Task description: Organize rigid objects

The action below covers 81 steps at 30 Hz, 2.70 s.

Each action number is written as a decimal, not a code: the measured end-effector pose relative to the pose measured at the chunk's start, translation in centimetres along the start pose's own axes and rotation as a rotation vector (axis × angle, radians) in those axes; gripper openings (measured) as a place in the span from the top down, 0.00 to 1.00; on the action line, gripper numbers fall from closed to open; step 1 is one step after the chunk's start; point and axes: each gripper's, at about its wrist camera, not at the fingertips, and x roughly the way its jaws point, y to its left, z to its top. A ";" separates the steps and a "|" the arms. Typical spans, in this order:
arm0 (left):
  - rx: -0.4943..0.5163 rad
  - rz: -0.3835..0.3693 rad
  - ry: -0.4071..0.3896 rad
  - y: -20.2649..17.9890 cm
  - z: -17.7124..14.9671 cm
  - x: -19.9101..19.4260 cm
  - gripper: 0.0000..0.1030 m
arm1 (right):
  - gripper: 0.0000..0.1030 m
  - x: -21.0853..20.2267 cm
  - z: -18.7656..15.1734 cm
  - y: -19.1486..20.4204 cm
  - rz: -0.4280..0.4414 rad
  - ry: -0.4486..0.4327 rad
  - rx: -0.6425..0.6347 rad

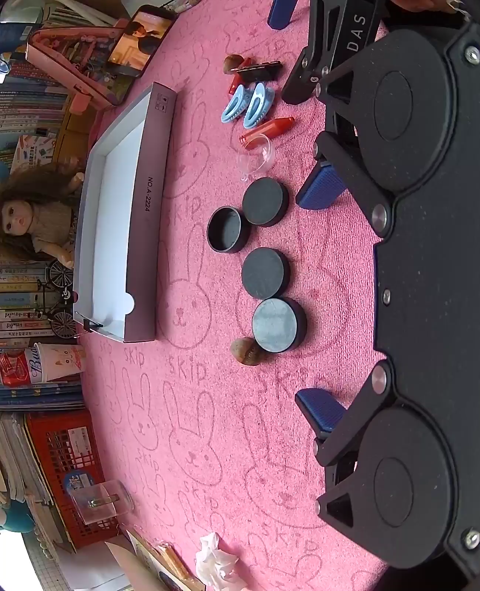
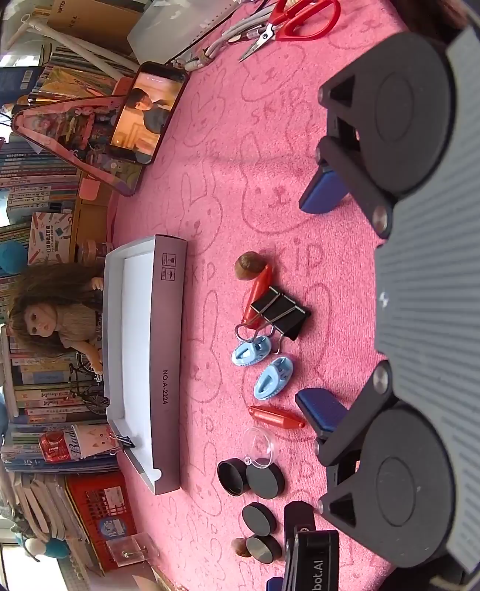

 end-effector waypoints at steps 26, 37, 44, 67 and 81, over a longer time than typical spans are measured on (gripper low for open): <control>-0.002 0.001 0.008 0.0 0.0 0.0 0.00 | 0.00 0.0 0.1 0.1 0.012 0.012 -0.002; -0.001 0.001 0.008 0.0 0.0 0.0 0.00 | 0.00 0.0 0.1 0.1 0.012 0.012 -0.002; -0.001 0.001 0.009 0.0 0.0 0.0 0.00 | 0.00 -0.1 0.1 0.1 0.012 0.012 -0.002; -0.001 0.001 0.009 0.0 0.1 0.0 0.00 | 0.00 -0.1 0.2 0.6 0.007 0.020 0.001; 0.013 -0.008 0.000 0.1 -0.1 -0.1 0.00 | 0.00 -0.2 -0.1 0.2 0.010 0.001 0.004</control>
